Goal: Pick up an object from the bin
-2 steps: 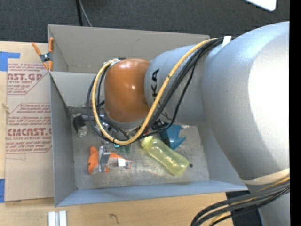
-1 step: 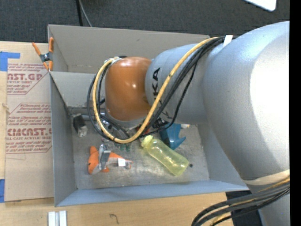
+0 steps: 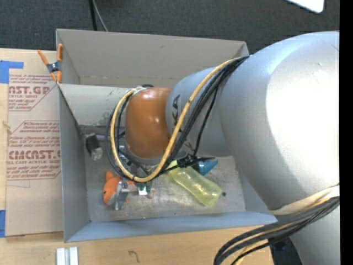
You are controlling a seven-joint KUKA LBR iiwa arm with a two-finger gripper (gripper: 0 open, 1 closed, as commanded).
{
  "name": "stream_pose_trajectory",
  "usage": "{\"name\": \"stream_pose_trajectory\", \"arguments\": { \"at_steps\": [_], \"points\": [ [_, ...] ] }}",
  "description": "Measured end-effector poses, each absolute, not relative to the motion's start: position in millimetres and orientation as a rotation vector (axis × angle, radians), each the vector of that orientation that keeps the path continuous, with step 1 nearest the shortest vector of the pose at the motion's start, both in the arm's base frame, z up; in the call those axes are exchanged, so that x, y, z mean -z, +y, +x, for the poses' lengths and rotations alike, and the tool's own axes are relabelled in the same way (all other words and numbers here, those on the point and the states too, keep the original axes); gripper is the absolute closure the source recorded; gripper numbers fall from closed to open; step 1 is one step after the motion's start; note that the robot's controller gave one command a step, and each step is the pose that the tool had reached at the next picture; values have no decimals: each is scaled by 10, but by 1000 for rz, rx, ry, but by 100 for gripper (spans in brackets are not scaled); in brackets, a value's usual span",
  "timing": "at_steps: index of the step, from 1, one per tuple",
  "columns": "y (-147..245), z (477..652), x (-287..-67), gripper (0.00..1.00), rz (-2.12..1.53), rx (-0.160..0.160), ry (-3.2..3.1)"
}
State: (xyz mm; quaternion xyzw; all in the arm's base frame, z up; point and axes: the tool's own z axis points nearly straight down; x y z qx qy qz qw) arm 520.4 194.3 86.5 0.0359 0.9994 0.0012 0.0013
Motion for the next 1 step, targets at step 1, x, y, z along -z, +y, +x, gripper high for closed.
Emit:
{"name": "stream_pose_trajectory", "arguments": {
  "at_steps": [1],
  "points": [
    [1900,5184,-867,0,161,-1,3140]
  ]
}}
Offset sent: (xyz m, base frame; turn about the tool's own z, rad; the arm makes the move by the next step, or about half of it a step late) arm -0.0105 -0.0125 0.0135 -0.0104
